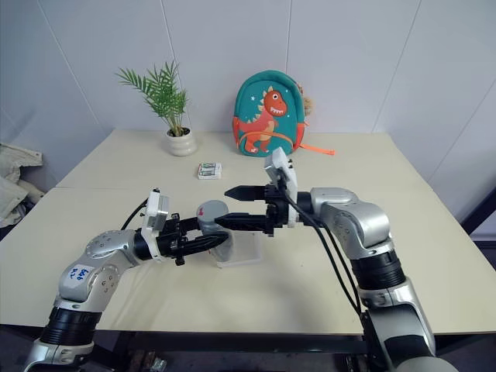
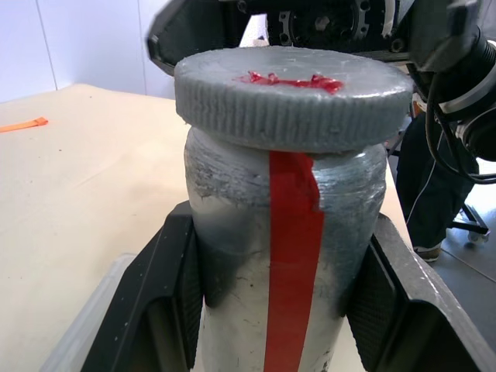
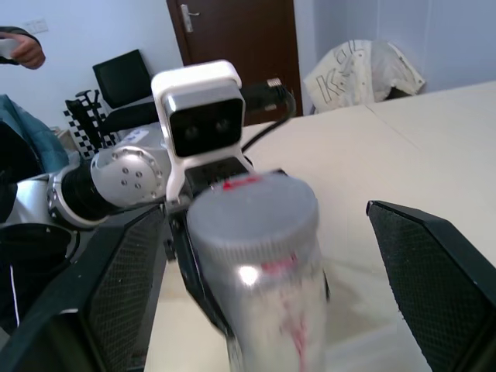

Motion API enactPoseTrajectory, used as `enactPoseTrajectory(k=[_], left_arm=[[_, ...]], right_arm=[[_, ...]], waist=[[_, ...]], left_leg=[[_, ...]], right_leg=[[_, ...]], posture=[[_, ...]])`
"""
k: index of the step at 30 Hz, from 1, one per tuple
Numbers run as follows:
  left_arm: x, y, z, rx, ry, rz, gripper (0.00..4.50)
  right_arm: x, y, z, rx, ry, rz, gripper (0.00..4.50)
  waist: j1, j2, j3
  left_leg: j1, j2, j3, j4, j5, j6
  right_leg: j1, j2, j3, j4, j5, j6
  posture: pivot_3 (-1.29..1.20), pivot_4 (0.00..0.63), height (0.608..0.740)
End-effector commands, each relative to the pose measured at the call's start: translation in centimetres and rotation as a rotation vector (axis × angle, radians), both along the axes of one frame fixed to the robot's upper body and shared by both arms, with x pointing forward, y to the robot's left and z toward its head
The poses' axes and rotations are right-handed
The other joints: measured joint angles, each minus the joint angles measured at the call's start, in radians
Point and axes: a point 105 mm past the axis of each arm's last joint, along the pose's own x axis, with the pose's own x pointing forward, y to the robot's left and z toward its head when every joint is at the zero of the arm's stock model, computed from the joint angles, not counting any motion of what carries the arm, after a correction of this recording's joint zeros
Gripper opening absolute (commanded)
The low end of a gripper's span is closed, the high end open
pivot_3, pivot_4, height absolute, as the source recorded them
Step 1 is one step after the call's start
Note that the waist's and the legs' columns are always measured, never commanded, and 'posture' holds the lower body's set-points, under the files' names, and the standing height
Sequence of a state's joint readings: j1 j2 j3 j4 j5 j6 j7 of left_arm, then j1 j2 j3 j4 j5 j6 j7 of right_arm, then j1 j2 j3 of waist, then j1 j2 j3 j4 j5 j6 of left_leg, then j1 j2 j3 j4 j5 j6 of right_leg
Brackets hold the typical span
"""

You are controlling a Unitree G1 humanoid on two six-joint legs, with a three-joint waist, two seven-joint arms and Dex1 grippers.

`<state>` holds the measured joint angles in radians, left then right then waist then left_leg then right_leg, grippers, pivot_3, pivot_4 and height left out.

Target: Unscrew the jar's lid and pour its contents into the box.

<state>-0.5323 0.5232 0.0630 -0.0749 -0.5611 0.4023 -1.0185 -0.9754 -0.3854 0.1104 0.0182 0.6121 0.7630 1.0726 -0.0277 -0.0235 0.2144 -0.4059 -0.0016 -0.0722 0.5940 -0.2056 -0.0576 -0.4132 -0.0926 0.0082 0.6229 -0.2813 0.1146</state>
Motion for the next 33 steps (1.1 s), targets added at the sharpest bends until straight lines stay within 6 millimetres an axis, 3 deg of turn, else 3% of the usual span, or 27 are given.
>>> enactPoseTrajectory(k=[1,18,21,24,28,33], left_arm=[[-0.7,-0.4,1.2,-0.016,-0.056,-0.029,2.06],[-0.8,-0.4,1.3,-0.02,-0.056,-0.024,2.06],[-0.8,-0.4,1.3,-0.017,-0.056,-0.024,2.06],[-0.8,-0.3,1.3,-0.016,-0.056,-0.025,2.06],[-0.8,-0.4,1.3,-0.016,-0.055,-0.027,2.06],[-0.8,-0.4,1.2,-0.015,-0.051,-0.028,2.06]], right_arm=[[-0.5,1.1,0.8,0.004,-0.05,0.018,4.41],[-0.5,2.3,0.6,-0.004,-0.054,0.043,4.41],[-0.6,2.4,0.4,-0.006,-0.048,0.056,3.84],[-0.7,2.4,0.2,-0.014,-0.051,0.062,2.88],[-0.8,2.4,0.5,0.0,-0.053,0.061,2.88],[-1.2,2.2,2.4,0.102,0.015,0.074,2.88]], waist=[[0.0,0.0,0.0],[-0.001,0.0,0.0],[-0.001,0.0,0.0],[-0.001,0.0,0.0],[-0.001,0.0,0.0],[-0.001,0.0,0.0]], left_leg=[[0.0,0.0,0.0,0.0,0.0,0.0],[0.0,0.0,0.0,0.0,0.0,0.0],[0.0,0.0,0.0,0.0,0.0,0.0],[0.0,0.0,0.0,0.0,0.0,0.0],[0.0,0.0,0.0,0.0,0.0,0.0],[0.0,0.0,0.0,0.0,0.0,0.0]], right_leg=[[0.0,0.0,0.0,0.0,0.0,0.0],[0.0,0.0,0.0,0.0,0.0,0.0],[0.0,0.0,0.0,0.0,0.0,0.0],[0.0,0.0,0.0,0.0,0.0,0.0],[0.0,0.0,0.0,0.0,0.0,0.0],[0.0,0.0,0.0,0.0,0.0,0.0]], posture=[[0.0,0.15,0.74],[0.0,0.15,0.74],[0.0,0.15,0.74],[0.0,0.15,0.74],[0.0,0.15,0.74],[0.0,0.15,0.74]])
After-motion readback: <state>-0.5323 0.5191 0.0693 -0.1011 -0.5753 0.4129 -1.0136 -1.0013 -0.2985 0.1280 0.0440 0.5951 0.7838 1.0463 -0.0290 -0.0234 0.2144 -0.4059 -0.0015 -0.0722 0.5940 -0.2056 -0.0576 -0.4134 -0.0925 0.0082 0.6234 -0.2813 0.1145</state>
